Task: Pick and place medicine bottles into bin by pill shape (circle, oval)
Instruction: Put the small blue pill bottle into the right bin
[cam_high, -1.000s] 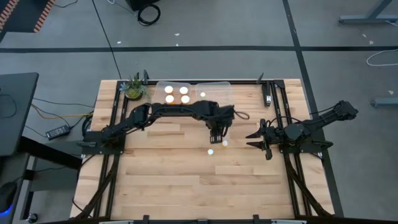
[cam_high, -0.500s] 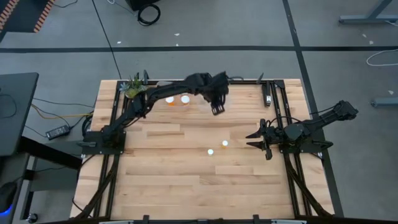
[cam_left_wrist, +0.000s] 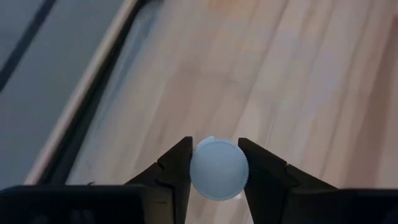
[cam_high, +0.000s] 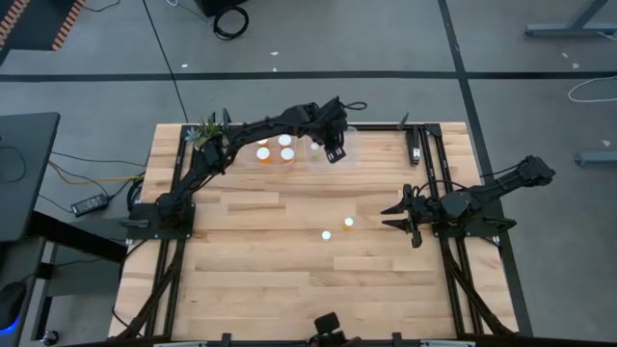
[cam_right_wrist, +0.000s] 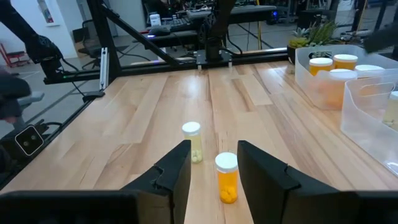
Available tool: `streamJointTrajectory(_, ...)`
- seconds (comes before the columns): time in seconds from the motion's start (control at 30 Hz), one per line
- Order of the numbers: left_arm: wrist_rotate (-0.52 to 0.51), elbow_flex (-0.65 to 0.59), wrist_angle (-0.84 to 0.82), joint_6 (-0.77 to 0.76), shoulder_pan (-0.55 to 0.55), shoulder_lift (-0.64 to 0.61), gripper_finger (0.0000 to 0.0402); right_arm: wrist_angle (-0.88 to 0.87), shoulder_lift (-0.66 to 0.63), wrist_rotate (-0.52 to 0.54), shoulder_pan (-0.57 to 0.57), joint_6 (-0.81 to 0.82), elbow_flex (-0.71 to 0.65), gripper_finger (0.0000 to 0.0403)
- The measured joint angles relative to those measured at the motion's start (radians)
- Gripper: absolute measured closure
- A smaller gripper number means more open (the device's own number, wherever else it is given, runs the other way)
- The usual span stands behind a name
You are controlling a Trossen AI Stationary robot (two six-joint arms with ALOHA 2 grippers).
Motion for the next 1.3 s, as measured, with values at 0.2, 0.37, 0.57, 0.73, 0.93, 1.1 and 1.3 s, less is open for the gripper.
streamJointTrajectory(0.2,-0.022,-0.057,0.010,0.039,0.004,0.000,0.0258,0.000,0.000,0.000,0.000,0.000,0.000,0.0265)
streamJointTrajectory(0.37,-0.030,-0.057,0.005,0.052,0.005,0.000,0.0268,0.000,0.000,0.000,0.000,0.000,0.000,0.0265)
streamJointTrajectory(0.57,-0.030,-0.057,0.000,0.053,0.004,0.000,0.0268,0.000,0.000,0.000,0.000,0.000,0.000,0.0265)
streamJointTrajectory(0.73,-0.036,-0.057,0.004,0.080,0.006,0.000,0.0258,0.000,0.000,0.000,0.000,0.000,0.000,0.0265)
streamJointTrajectory(0.93,-0.056,-0.048,0.062,0.114,0.036,0.000,0.0271,0.000,0.000,0.000,0.000,0.000,0.000,0.0265)
streamJointTrajectory(1.1,-0.027,-0.047,0.056,0.186,0.067,0.000,0.0272,0.000,0.000,0.000,0.000,0.000,0.000,0.0265)
streamJointTrajectory(1.3,0.117,-0.048,0.039,0.338,0.095,0.000,0.0263,0.000,0.000,0.000,0.000,0.000,0.000,0.0265)
